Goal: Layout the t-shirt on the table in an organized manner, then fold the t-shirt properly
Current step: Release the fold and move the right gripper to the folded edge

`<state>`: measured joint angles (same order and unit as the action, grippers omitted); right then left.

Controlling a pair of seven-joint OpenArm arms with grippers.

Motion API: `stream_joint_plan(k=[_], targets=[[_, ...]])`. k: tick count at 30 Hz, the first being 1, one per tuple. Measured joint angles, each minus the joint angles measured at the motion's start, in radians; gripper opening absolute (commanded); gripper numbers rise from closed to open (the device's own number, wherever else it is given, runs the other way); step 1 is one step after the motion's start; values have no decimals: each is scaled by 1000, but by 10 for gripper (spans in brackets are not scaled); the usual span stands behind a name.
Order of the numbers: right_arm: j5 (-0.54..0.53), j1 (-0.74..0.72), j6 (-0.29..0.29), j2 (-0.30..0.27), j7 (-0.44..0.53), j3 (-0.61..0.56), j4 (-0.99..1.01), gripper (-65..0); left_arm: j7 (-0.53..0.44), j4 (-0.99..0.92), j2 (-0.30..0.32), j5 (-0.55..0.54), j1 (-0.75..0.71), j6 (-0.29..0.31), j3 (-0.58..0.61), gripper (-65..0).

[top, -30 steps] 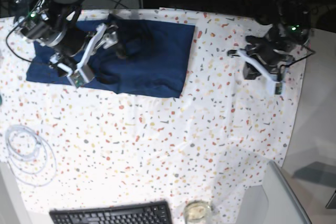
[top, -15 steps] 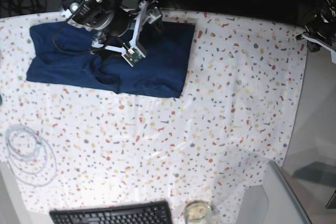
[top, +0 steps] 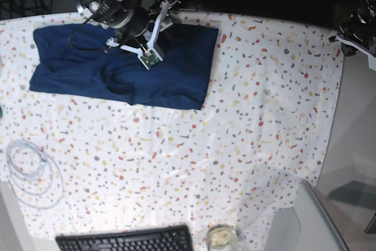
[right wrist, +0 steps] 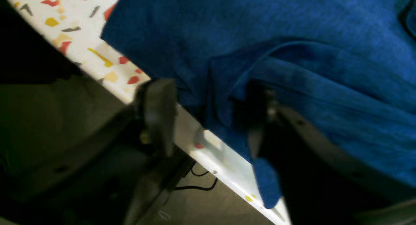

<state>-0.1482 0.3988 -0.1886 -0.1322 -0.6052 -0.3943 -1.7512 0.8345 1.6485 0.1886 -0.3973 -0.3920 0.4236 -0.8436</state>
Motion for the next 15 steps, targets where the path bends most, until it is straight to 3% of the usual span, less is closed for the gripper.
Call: stream_joint_plan(k=[8,15], targets=[[-1,-8,3,0,0,2,42,-641,0,0,0,0,-2,0,0,-650],[0,43,4,0,-5,93,-29,-648,0,-55,0,3,-3,0,-2,-650]])
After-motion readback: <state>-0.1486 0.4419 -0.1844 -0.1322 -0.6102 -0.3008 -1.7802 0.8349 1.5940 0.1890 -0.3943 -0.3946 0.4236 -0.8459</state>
